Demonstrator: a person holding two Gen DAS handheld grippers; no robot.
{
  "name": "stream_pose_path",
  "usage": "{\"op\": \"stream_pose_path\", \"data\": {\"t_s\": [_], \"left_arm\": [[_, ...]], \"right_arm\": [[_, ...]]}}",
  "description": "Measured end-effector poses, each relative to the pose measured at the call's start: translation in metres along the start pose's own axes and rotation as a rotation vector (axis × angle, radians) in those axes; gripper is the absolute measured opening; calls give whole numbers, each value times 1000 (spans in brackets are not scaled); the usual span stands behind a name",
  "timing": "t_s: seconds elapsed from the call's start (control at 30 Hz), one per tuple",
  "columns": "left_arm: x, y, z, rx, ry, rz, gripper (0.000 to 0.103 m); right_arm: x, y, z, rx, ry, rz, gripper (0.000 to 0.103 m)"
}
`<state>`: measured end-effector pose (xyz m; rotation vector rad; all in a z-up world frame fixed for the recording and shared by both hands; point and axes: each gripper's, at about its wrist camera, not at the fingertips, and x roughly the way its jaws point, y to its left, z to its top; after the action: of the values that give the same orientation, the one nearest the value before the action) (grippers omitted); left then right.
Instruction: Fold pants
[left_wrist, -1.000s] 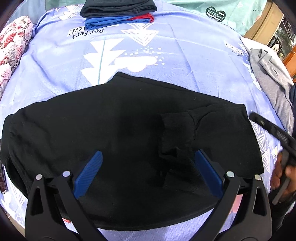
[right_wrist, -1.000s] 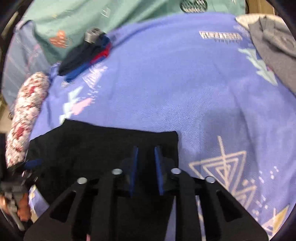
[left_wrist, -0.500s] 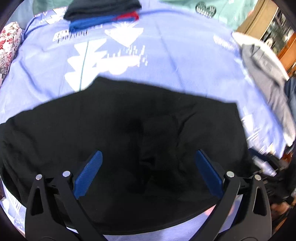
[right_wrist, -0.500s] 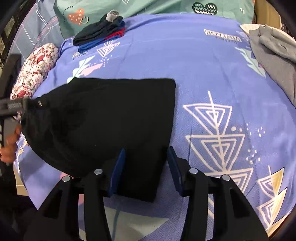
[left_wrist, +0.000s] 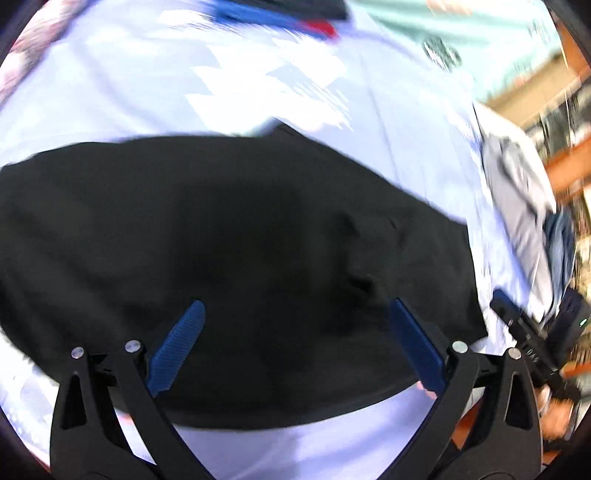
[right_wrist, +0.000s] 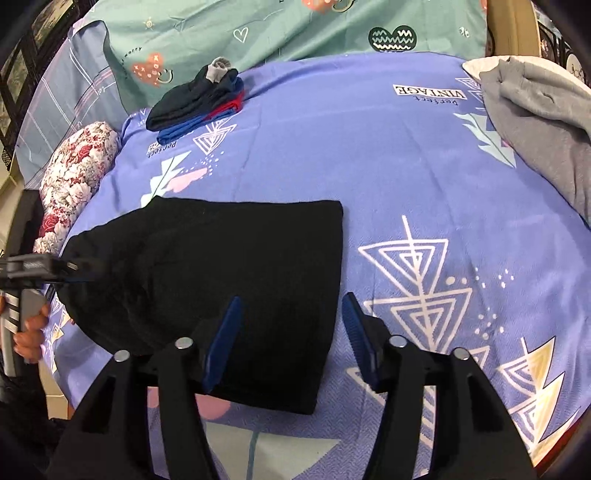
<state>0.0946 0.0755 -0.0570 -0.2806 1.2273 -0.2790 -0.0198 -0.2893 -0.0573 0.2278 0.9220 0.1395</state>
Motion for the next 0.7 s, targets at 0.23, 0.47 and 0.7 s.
{"op": "stream_pose_path", "data": {"t_s": [0.23, 0.47, 0.7], "left_arm": [[-66, 119, -22, -284, -122, -8, 101], [-67, 185, -44, -459, -137, -27, 99], [-46, 186, -36, -424, -147, -55, 88]], "right_arm": [[8, 7, 6, 14, -7, 24, 60], [21, 29, 16, -33, 15, 32, 60], [24, 45, 26, -54, 7, 39, 60]]}}
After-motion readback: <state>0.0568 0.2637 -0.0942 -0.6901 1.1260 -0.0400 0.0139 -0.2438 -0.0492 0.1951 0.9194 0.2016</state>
